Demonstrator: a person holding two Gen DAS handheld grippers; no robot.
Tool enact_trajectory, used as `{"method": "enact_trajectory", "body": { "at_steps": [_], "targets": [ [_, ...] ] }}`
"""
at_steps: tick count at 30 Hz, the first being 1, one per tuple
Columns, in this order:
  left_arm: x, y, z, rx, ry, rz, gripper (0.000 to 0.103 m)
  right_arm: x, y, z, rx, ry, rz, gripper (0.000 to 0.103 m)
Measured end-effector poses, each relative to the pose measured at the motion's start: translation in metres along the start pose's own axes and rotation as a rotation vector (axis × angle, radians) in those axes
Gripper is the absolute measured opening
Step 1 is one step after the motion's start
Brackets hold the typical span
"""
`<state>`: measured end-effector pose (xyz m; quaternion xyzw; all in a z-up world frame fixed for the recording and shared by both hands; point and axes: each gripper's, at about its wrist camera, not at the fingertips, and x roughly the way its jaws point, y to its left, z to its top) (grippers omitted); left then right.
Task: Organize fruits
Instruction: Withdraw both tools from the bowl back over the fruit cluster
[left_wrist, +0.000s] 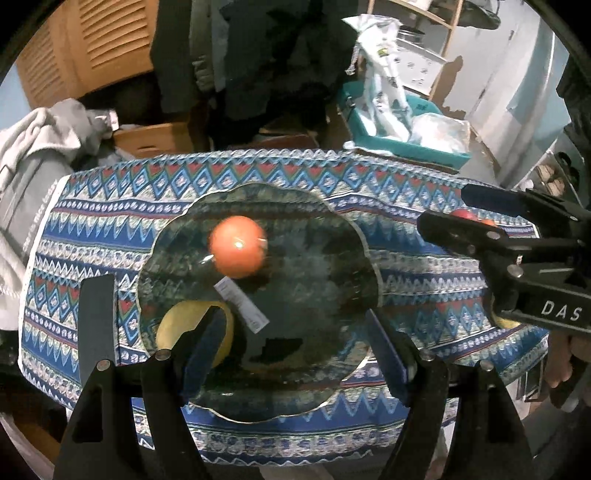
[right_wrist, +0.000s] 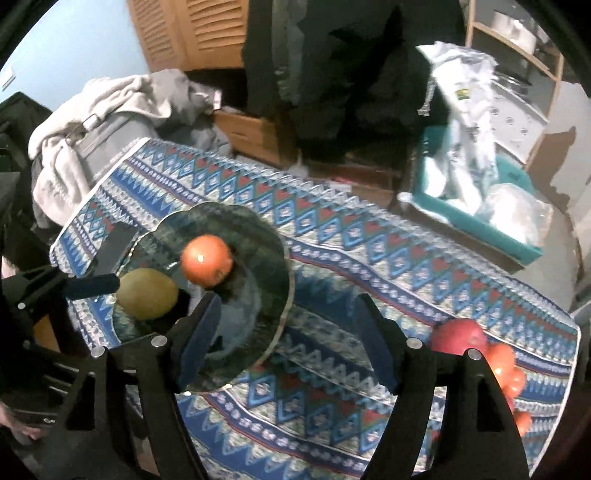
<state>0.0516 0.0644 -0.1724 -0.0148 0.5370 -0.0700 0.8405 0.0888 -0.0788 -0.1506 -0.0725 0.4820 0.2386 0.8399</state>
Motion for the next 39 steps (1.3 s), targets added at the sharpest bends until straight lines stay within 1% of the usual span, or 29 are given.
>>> {"method": "enact_trajectory", "body": {
  "at_steps": [5,10,20,25,31,35,39],
  "targets": [
    [-0.006,-0.019,0.006,0.029,-0.012,-0.014,0.079,-0.022,-0.02,-0.003,0.035,-0.03,-0.018,0.078],
    [-0.01,-0.036,0.01,0.05,-0.017,-0.024,0.079,-0.042,-0.041,-0.009,0.06,-0.052,-0.059,0.079],
    [-0.023,-0.074,0.021,0.103,-0.049,-0.053,0.079,-0.077,-0.085,-0.032,0.117,-0.078,-0.115,0.079],
    [-0.028,-0.093,0.023,0.136,-0.056,-0.059,0.079,-0.096,-0.113,-0.046,0.167,-0.096,-0.136,0.08],
    [-0.029,-0.118,0.028,0.171,-0.058,-0.072,0.079,-0.108,-0.145,-0.064,0.207,-0.086,-0.165,0.08],
    [-0.026,-0.135,0.031,0.205,-0.065,-0.069,0.082,-0.115,-0.168,-0.077,0.231,-0.078,-0.195,0.08],
    [-0.017,-0.151,0.032,0.23,-0.048,-0.072,0.082,-0.119,-0.193,-0.091,0.266,-0.064,-0.216,0.08]
  ]
}}
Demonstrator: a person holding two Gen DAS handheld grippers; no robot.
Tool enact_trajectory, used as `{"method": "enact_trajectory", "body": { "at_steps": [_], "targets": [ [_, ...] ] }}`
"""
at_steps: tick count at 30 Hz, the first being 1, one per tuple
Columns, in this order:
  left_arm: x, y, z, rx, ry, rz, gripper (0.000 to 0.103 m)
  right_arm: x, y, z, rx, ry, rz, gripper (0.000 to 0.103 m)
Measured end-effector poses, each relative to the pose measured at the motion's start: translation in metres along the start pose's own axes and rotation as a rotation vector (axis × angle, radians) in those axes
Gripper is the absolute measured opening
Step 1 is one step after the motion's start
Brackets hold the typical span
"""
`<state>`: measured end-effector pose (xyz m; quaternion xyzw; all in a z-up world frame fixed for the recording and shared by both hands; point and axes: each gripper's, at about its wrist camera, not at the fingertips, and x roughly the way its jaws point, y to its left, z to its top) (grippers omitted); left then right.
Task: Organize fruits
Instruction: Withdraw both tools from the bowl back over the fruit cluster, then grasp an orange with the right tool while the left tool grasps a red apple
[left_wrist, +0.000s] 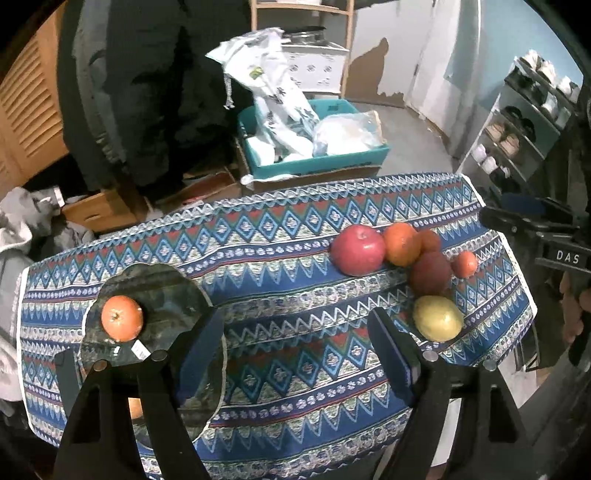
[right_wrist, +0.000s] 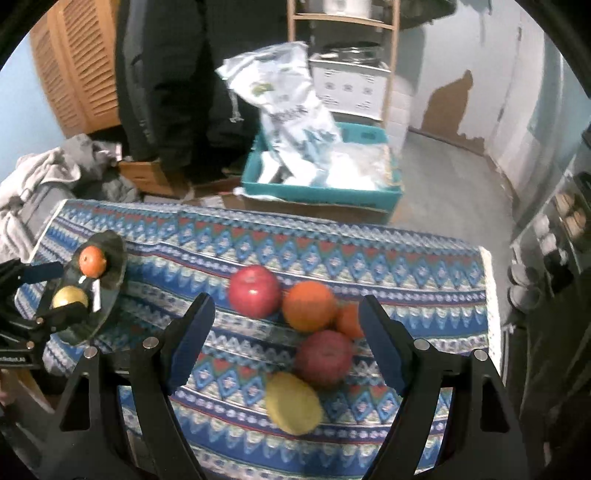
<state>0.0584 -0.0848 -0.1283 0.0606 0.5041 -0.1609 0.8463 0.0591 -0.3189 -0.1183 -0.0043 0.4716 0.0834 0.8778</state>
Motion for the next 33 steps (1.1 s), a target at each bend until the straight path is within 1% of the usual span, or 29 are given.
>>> {"method": "enact_trajectory", "body": {
  "at_steps": [10,15,19,23,29,33],
  "targets": [
    [0.029,-0.031,0.013,0.052,0.027,-0.027,0.082,0.004,-0.054,-0.02,0.074,0.02,-0.049,0.08],
    [0.047,-0.042,0.016,0.08,0.041,-0.021,0.082,0.013,-0.081,-0.031,0.124,0.047,-0.071,0.08],
    [0.061,-0.048,0.018,0.089,0.064,-0.022,0.082,0.031,-0.104,-0.042,0.174,0.093,-0.086,0.08],
    [0.074,-0.049,0.02,0.084,0.083,-0.03,0.082,0.053,-0.12,-0.055,0.198,0.14,-0.095,0.08],
    [0.096,-0.046,0.022,0.04,0.131,-0.05,0.082,0.088,-0.135,-0.071,0.236,0.221,-0.094,0.08],
    [0.107,-0.046,0.021,0.041,0.144,-0.041,0.082,0.108,-0.138,-0.08,0.243,0.268,-0.091,0.08]
  ]
}}
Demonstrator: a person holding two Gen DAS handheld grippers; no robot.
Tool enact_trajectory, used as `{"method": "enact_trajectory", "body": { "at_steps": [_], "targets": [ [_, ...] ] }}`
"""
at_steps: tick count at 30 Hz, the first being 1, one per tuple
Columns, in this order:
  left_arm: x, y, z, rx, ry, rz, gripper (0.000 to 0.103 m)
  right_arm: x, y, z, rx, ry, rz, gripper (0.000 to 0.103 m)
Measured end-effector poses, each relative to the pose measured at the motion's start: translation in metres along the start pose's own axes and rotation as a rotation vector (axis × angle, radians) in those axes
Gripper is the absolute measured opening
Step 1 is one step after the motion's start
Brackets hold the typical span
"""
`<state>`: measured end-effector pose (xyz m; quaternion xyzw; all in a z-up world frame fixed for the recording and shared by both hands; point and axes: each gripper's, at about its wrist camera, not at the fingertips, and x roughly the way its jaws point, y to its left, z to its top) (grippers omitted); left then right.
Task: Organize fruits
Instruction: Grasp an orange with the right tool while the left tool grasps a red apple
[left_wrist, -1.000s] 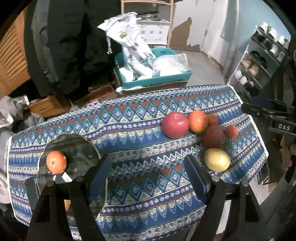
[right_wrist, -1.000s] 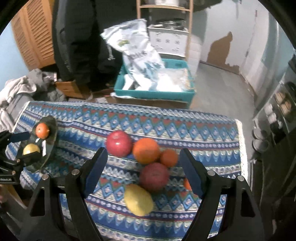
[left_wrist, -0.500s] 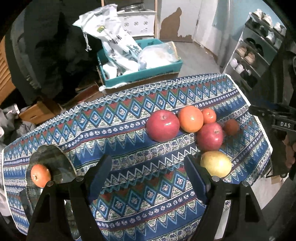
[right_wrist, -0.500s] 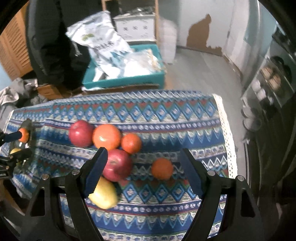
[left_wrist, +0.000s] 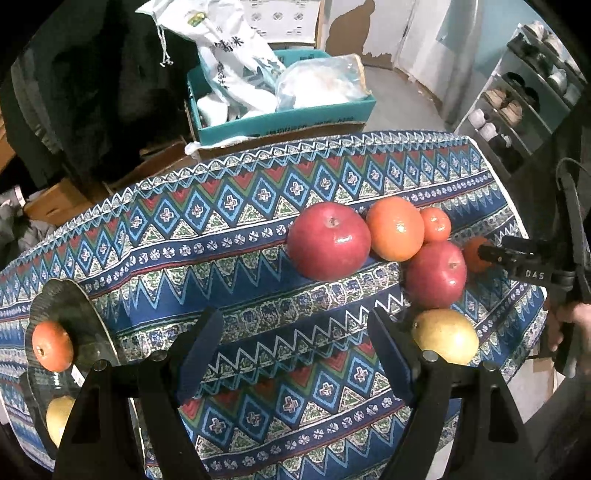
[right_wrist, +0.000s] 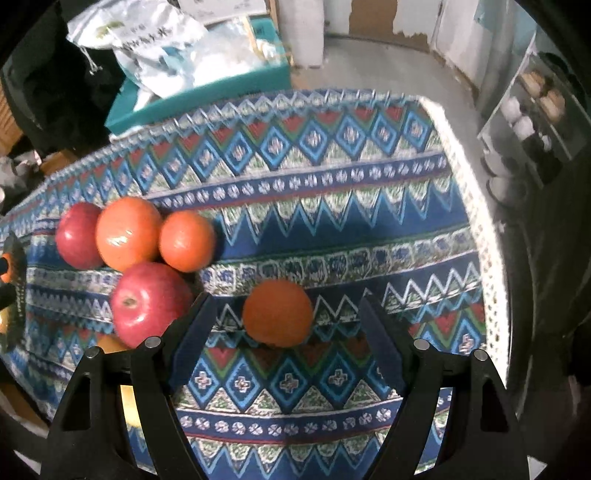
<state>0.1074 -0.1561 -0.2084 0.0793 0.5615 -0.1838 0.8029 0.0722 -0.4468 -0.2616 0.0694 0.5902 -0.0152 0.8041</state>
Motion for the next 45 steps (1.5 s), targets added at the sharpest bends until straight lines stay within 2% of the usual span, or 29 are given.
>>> {"method": "enact_trajectory", "body": {
  "at_steps": [5,10,12,14,21,25,36,45],
  "targets": [
    [0.011,-0.002,0.003,0.002,0.017,-0.009,0.082,0.018,0.002,-0.005,-0.018,0.039,-0.009,0.079],
    [0.021,-0.004,0.011,0.002,0.027,-0.026,0.082,0.027,0.002,-0.009,-0.033,0.054,-0.005,0.064],
    [0.026,-0.004,0.015,-0.01,0.037,-0.04,0.082,0.029,0.002,-0.009,-0.033,0.055,-0.006,0.052],
    [0.03,-0.005,0.019,-0.016,0.043,-0.053,0.082,0.03,0.003,-0.009,-0.029,0.05,0.01,0.046],
    [0.047,-0.015,0.036,-0.016,0.072,-0.067,0.083,0.019,0.006,0.002,-0.021,-0.018,-0.007,0.046],
    [0.058,-0.019,0.042,-0.024,0.076,-0.064,0.086,0.011,0.011,0.011,-0.03,-0.056,-0.004,0.046],
    [0.085,-0.024,0.053,-0.02,0.091,-0.065,0.086,0.01,0.024,0.017,-0.047,-0.071,0.023,0.046],
    [0.093,-0.01,0.059,-0.071,0.044,-0.127,0.086,0.006,0.03,0.022,-0.046,-0.084,0.047,0.046]
  ]
}}
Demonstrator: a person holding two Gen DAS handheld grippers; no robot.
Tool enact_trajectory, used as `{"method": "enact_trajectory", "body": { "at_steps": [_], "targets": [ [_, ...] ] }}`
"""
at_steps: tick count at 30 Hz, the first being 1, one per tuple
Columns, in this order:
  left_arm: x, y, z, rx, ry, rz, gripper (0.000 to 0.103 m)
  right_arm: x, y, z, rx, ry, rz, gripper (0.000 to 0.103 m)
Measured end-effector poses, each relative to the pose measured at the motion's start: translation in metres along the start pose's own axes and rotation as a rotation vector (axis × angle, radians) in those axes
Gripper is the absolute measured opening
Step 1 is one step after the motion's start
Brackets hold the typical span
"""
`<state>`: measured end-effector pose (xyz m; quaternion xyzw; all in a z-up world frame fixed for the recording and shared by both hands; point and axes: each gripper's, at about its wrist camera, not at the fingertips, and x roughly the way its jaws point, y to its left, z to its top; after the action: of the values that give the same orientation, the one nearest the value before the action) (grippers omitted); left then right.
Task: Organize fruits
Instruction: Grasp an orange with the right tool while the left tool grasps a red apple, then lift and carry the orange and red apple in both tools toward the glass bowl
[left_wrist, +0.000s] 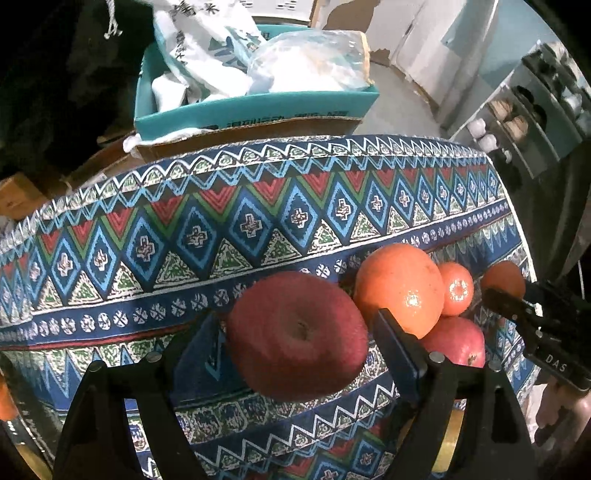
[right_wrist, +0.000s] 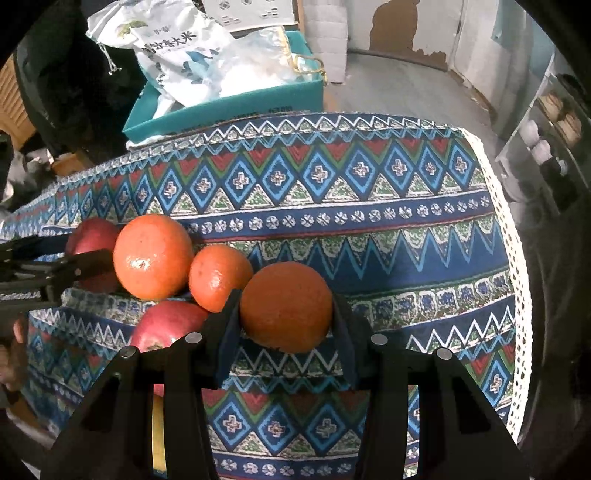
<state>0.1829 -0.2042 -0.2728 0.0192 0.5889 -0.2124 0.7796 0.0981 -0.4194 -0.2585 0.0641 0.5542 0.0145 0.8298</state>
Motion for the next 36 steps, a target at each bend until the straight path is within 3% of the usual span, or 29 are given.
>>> {"method": "enact_trajectory", "body": {
  "at_steps": [2,10,18,36],
  "targets": [
    [0.004,0.004,-0.002,-0.011,0.016,-0.023,0.079,0.0,0.001,0.0,-0.002,0.0,0.002,0.046],
    [0.003,0.001,-0.007,0.007,0.0,-0.031,0.079,0.001,0.006,0.001,-0.009,0.007,0.012,0.046],
    [-0.007,-0.005,-0.015,0.045,-0.037,0.024,0.079,-0.007,0.013,0.002,-0.024,-0.019,0.01,0.046],
    [-0.086,-0.013,-0.031,0.098,-0.167,0.084,0.079,-0.057,0.044,0.009,-0.088,-0.133,0.022,0.045]
  ]
}}
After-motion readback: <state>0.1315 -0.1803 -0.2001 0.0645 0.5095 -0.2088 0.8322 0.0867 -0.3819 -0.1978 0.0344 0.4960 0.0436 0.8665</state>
